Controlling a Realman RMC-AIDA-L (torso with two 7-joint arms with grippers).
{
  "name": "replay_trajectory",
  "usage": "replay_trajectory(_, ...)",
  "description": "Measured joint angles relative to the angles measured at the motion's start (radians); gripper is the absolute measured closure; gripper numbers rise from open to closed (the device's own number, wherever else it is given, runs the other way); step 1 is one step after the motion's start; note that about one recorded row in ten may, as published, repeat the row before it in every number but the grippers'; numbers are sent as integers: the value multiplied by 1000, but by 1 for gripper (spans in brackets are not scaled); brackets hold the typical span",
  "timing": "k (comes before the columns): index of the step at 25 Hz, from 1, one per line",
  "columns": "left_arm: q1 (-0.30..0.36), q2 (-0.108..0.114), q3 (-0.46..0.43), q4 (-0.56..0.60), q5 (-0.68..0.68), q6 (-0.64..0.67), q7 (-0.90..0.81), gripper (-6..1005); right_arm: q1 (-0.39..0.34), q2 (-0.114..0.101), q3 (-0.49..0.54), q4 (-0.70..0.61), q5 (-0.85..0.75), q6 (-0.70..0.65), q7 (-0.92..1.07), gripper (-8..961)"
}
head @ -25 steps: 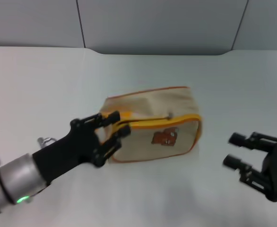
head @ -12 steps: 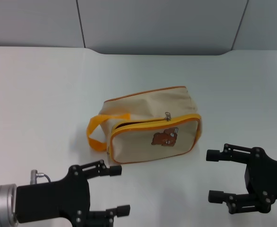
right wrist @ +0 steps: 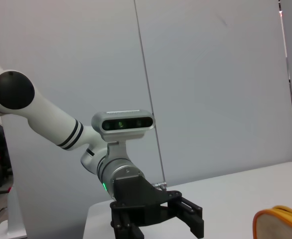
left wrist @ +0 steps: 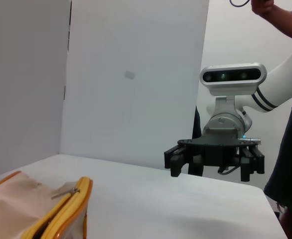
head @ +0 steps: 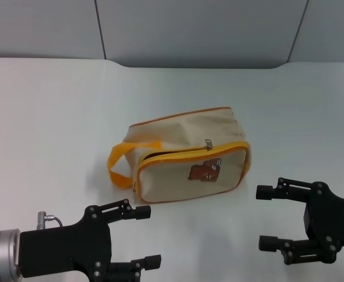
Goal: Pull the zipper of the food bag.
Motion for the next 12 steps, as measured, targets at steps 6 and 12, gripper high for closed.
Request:
replay_trajectory(6,1,0,0,1,-1,5,4,176,-4,1,0,0,-1,8,0,120)
replay_trajectory(12,1,-1,1,1,-2,2,4,177,-7,3,0,-1,-1,22,-6,120)
